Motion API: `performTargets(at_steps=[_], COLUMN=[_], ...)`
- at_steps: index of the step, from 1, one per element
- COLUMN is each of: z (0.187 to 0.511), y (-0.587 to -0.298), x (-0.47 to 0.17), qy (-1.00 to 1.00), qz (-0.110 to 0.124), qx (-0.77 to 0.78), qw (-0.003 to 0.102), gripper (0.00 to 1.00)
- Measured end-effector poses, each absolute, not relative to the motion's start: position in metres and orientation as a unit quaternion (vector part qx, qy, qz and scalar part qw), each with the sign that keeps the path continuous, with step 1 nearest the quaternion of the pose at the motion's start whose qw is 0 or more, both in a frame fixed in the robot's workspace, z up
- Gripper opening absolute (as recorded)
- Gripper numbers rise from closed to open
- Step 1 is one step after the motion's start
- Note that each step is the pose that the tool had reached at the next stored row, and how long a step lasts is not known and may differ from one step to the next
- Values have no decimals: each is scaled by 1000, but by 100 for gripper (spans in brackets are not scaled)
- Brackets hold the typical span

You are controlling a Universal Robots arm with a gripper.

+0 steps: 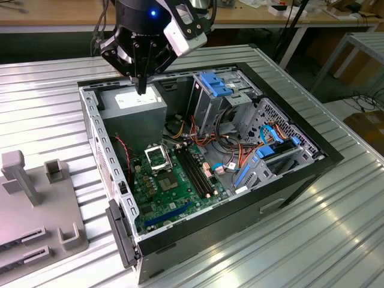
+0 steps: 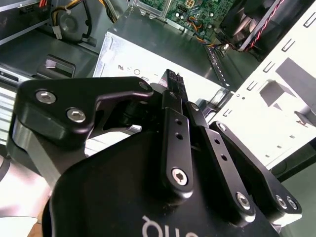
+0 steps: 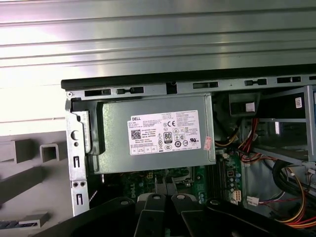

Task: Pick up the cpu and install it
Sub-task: 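Reach for the cpu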

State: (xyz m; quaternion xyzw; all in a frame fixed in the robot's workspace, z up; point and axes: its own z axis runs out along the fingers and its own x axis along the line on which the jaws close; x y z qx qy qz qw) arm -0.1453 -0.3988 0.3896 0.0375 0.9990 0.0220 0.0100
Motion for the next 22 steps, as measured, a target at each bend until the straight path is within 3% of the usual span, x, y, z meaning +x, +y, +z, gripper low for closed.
performTargets(at_steps=[22], z=[389], y=[-399], x=[-155], qy=[999], qz=[22], qx=[37], qw=[10], gripper=[11])
